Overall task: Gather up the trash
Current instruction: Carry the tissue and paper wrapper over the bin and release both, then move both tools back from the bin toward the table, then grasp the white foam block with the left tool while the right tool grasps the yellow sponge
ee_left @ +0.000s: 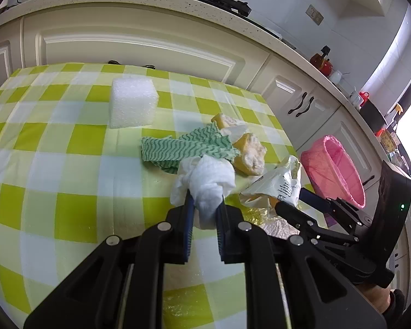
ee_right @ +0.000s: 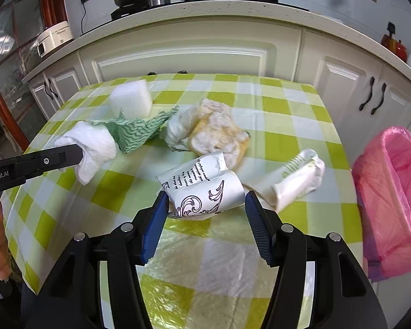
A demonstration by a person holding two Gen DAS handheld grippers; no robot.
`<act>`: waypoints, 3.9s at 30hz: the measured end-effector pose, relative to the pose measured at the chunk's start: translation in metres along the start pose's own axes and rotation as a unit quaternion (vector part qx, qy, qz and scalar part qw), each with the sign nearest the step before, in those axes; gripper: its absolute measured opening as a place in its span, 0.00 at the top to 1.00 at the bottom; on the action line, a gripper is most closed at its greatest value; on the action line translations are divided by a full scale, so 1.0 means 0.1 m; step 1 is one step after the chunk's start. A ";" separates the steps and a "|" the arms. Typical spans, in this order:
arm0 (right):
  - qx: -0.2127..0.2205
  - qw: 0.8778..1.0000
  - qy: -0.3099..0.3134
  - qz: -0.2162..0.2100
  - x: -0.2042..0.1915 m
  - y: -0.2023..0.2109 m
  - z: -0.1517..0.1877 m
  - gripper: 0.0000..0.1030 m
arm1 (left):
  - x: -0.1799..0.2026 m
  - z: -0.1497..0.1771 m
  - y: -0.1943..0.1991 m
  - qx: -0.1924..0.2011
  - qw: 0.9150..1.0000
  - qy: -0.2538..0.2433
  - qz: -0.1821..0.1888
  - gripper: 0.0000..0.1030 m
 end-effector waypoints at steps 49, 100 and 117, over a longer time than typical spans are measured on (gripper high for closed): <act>0.077 0.963 -0.221 0.134 3.63 1.22 0.14 0.35 | 3.53 -0.75 -1.18 -0.050 0.970 -0.221 0.094 0.86; 0.061 0.983 -0.159 0.071 1.85 1.02 0.18 0.18 | 0.54 -0.51 -0.10 0.023 0.999 -0.026 -0.004 0.49; 0.035 0.990 -0.130 0.041 1.04 0.50 -0.23 0.18 | -0.56 -0.76 0.12 0.038 0.996 0.031 -0.071 0.27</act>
Point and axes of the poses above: each gripper's, at about its wrist camera, not at the fingertips, and y roughly against the way its jaws point, x to its right, z to its underside, the point moved 9 cm from there along -y, roughly the way its jaws point, and after that the axes turned 12 degrees about -x, right-handed, at the moved point
